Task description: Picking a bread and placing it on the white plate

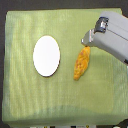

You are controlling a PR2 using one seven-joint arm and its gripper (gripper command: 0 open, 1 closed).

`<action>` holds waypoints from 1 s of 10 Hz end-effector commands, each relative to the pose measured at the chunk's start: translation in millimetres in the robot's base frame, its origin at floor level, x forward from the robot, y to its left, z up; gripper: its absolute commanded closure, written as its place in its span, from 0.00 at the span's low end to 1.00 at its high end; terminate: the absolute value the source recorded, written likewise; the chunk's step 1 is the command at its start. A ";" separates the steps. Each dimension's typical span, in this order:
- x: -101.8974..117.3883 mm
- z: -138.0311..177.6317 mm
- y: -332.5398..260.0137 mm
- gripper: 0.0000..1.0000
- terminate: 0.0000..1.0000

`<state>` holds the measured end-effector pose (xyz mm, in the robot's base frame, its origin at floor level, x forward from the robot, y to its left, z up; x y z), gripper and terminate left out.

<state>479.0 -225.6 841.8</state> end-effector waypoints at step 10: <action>-6.8 -105.6 49.6 0.00 0.00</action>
<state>474.3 -178.3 761.8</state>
